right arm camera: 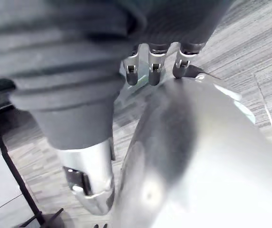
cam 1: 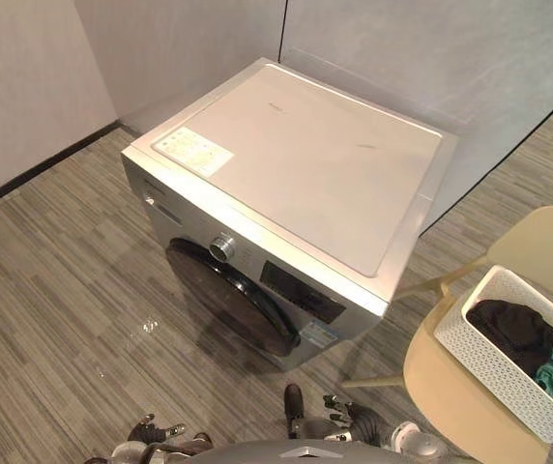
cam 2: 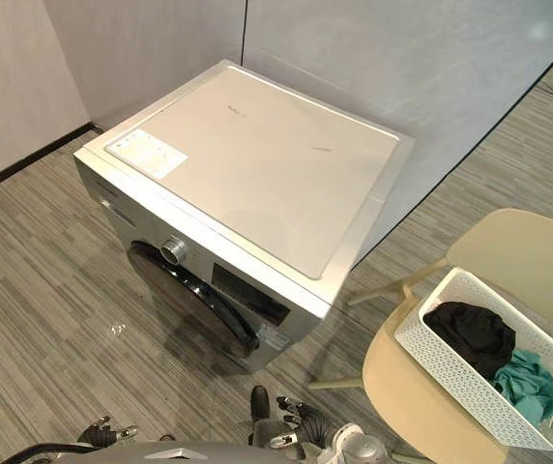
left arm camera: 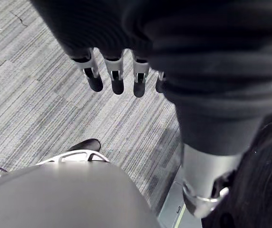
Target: Pick up the laundry basket with both hands and put the clothes into the washing machine.
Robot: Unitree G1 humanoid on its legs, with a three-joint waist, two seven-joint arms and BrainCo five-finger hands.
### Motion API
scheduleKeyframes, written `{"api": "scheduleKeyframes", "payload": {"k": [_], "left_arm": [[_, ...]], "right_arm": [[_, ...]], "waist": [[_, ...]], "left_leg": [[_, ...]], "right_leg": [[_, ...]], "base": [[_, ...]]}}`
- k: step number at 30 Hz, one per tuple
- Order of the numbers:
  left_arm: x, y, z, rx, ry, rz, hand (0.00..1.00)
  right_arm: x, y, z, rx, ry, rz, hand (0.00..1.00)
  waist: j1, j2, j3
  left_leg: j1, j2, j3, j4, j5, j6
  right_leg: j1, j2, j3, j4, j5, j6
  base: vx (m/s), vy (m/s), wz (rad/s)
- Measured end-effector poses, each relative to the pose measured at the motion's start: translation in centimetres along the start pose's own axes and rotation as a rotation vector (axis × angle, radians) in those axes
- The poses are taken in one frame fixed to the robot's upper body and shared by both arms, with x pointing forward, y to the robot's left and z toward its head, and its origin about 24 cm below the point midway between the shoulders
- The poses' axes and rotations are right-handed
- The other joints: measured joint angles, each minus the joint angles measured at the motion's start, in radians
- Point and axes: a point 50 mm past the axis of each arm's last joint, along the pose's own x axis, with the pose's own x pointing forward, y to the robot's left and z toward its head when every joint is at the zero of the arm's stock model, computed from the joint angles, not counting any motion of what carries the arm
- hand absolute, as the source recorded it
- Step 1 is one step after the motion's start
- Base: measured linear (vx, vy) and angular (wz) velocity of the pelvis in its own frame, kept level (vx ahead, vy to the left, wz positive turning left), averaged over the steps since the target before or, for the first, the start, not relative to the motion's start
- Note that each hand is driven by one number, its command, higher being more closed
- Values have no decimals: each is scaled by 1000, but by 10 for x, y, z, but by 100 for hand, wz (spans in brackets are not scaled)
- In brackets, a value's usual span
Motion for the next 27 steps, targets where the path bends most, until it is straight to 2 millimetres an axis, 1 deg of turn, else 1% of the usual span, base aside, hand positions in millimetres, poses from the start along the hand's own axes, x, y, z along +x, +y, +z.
{"api": "scheduleKeyframes", "payload": {"k": [3,4,5,6,8,9,10,11,13,14,16,17,18,19,22,24,27], "left_arm": [[0,-2,1,-2,-3,-5,0],[0,-2,1,-2,-5,-5,0],[0,-2,1,-2,-4,-6,0],[0,-3,1,-2,-4,-6,0],[0,-2,1,-4,-3,-4,0],[0,-2,1,-4,-5,-3,0],[0,-3,1,-8,-4,-3,0],[0,-3,0,-9,-2,-3,0],[0,-3,-1,-27,2,11,0],[-1,-3,-3,-32,8,19,0],[-2,-3,-8,-64,22,39,0],[-2,-3,-9,-72,26,44,0],[-2,-3,-10,-87,30,50,0],[-2,-3,-11,-91,31,51,0],[-2,-2,-11,-97,35,68,0],[-3,-1,-12,-107,39,77,0],[-3,-3,-13,-107,43,84,0]], "right_arm": [[1,-4,12,21,14,51,0],[0,0,22,-4,0,97,0],[3,16,39,5,-69,210,0],[5,29,48,19,-114,273,0],[18,75,85,114,-285,468,0],[20,84,94,129,-325,498,0],[23,95,107,141,-386,534,0],[24,97,113,152,-408,542,0],[24,91,125,166,-482,485,0],[22,81,132,177,-532,415,0],[13,51,152,203,-691,167,0],[9,44,157,213,-730,117,0],[3,47,162,187,-769,103,0],[2,48,162,187,-786,79,0],[3,54,169,178,-821,12,0],[0,55,174,120,-839,-41,0],[-15,55,180,51,-908,-136,0]], "waist": [[-1,0,0],[2,1,0],[9,1,1],[11,2,1],[16,4,2],[19,6,1],[28,9,0],[31,9,0],[37,6,-2],[37,4,-3],[33,4,-3],[31,4,-3],[31,4,-4],[31,5,-4],[27,8,-8],[27,11,-9],[32,16,-12]], "left_leg": [[4,1,-3,0,-1,1],[4,2,-4,1,0,1],[4,5,-5,4,0,1],[6,8,-7,5,0,1],[12,16,-24,9,2,-3],[11,17,-26,9,2,-4],[9,17,-29,12,3,-4],[7,17,-29,15,3,-4],[2,16,-36,20,3,-4],[1,15,-38,20,3,-4],[0,14,-39,20,3,-4],[0,14,-39,19,3,-4],[-3,14,-42,18,3,-4],[-5,14,-47,18,3,-3],[-17,12,-63,17,7,0],[-19,9,-71,16,7,1],[-19,5,-92,16,7,1]], "right_leg": [[9,1,-3,-2,0,0],[9,1,-5,-3,0,0],[12,4,-7,-4,1,-1],[16,6,-9,-6,1,-2],[31,11,-24,-11,2,-6],[32,12,-28,-11,2,-7],[32,11,-31,-11,3,-8],[32,10,-31,-11,3,-9],[32,8,-31,-11,5,-10],[33,7,-32,-11,5,-10],[32,5,-33,-11,5,-10],[32,5,-34,-12,5,-10],[32,5,-37,-15,5,-10],[32,5,-40,-16,5,-10],[32,-1,-60,-24,6,-8],[40,-3,-64,-32,8,-7],[58,-6,-85,-47,9,-5]], "base": [[-6,-5,1],[-48,-31,3],[-56,-37,3],[-53,-41,8],[-56,-49,15],[-75,-60,11],[-47,-33,6],[-68,-40,7],[-46,-15,8],[-35,-9,5],[-17,-7,1],[0,0,0],[-7,-17,6],[-5,-21,12],[-3,-17,15],[0,-12,18],[-8,-16,20]]}}
